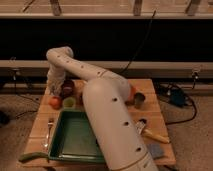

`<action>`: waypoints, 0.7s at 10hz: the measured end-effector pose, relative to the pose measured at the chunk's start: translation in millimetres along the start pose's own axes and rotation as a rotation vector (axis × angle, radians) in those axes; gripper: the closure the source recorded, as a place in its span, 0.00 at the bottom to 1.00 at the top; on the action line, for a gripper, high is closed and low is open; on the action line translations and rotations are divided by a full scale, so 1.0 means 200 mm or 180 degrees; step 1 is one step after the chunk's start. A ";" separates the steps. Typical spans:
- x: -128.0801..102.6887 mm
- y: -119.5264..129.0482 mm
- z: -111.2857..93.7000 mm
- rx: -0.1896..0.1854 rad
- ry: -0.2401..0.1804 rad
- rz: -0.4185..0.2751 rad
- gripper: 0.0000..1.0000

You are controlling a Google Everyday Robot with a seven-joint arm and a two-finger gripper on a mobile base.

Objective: Wipe purple bowl with towel

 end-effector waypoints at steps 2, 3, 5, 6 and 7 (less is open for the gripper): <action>0.04 0.08 0.00 -0.0018 -0.0002 0.0076 1.00; 0.08 0.13 -0.02 -0.0018 0.0010 0.0132 1.00; 0.13 0.19 -0.04 -0.0023 0.0041 0.0232 1.00; 0.16 0.21 -0.05 -0.0022 0.0071 0.0278 1.00; 0.19 0.21 -0.08 -0.0012 0.0111 0.0327 1.00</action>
